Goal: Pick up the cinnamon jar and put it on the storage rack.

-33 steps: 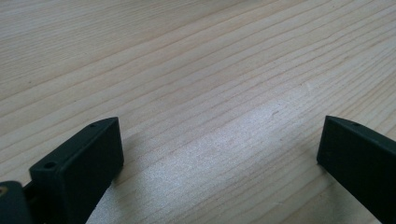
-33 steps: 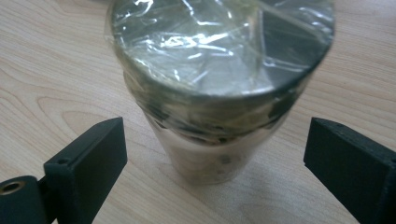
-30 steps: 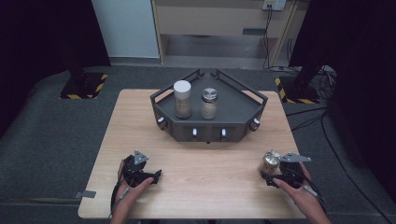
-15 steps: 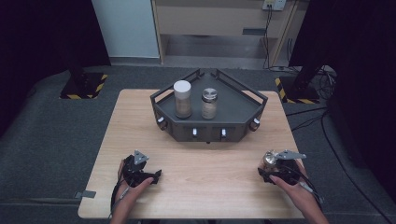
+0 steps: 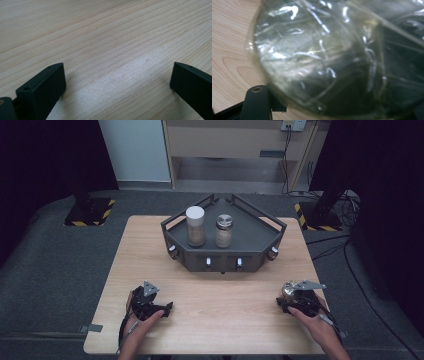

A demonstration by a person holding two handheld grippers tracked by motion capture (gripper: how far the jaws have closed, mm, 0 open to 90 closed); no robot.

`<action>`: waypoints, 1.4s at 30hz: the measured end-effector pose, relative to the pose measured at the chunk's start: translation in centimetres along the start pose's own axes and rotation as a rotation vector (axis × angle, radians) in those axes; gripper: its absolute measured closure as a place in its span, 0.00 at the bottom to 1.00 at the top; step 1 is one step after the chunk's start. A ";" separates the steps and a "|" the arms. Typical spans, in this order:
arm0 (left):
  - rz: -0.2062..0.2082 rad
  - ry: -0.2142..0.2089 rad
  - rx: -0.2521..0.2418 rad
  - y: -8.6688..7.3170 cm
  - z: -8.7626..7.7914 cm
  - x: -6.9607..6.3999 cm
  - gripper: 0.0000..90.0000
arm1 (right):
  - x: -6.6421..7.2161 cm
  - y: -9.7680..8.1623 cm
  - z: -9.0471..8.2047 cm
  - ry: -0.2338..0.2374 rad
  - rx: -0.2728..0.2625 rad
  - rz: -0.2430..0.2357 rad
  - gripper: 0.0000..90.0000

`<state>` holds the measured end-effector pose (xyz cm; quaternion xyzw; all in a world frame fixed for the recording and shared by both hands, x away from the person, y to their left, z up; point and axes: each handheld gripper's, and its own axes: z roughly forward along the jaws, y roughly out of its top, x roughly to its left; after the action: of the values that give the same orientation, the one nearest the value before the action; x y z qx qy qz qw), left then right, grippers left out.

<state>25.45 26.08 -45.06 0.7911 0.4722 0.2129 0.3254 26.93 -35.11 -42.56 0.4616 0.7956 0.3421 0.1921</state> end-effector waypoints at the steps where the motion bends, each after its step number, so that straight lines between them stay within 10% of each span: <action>1: 0.000 0.000 0.000 0.0 0.0 0.0 0.00 | 0.1 0.0 0.0 -0.003 0.000 0.000 0.35; 42: 0.000 0.000 0.000 0.0 0.0 0.0 0.00 | 1.7 6.3 -4.7 -0.012 -0.047 -0.083 0.35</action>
<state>25.45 26.08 -45.06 0.7911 0.4722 0.2129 0.3255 27.00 -33.24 -34.71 0.4256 0.8047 0.3495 0.2217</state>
